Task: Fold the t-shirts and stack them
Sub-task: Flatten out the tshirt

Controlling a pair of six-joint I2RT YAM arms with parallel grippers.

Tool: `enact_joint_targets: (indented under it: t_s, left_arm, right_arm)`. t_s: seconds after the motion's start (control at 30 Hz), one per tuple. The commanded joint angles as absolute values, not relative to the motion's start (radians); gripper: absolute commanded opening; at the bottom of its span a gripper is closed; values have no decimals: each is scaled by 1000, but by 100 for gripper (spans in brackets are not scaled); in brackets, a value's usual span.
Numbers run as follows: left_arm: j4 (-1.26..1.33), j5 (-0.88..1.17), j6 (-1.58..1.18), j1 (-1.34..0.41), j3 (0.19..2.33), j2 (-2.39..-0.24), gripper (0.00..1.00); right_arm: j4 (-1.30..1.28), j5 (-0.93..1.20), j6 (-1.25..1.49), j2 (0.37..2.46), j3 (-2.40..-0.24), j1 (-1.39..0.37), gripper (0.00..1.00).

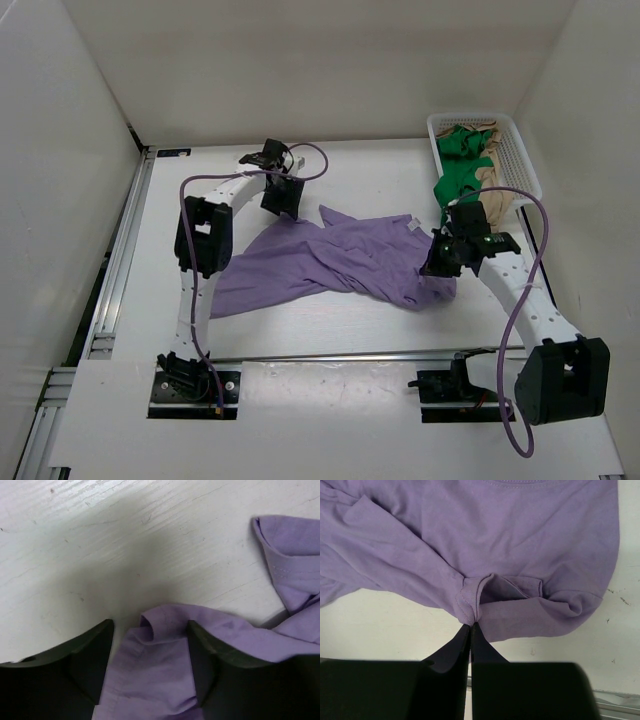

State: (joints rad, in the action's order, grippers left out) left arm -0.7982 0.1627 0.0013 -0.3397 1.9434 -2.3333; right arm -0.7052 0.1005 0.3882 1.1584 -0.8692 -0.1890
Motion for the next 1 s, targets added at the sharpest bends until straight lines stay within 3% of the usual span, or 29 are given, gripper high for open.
enact_joint_targets:
  t_s: [0.0,0.07,0.1,0.2,0.3,0.4,0.47,0.57,0.8,0.97]
  left_arm:
    - [-830,204,0,-341,1956,-2318,65]
    - [-841,215,0,-341,1983,-2341,46]
    - [-841,215,0,-341,1996,-2350,10]
    - [-851,189,0,-341,2031,-2338,10]
    - [-851,114,0,-305,2118,-2300,10]
    - [-819,30,0,-224,2316,-2250,10]
    - [-766,-20,0,-175,2409,-2189,10]
    - [-654,-78,0,-143,2442,-2091,10]
    - [-630,-97,0,-123,2445,-1988,10]
    - [-630,-106,0,-104,2232,-1869,10]
  right_arm:
    - [-704,98,371,1129,-874,-183,0]
    - [-704,98,361,1129,-874,-183,0]
    - [-704,88,360,1129,-874,-183,0]
    - [-661,78,350,1166,-896,-183,0]
    - [-624,57,287,1336,-1042,-163,0]
    - [-780,-42,246,1683,-1531,-163,0]
    - [-845,-86,245,1790,-1970,-153,0]
    - [-822,-86,268,1885,-2312,-112,0]
    - [-624,-25,325,1786,-2303,-91,0]
    - [-586,-6,339,1642,-1967,-135,0]
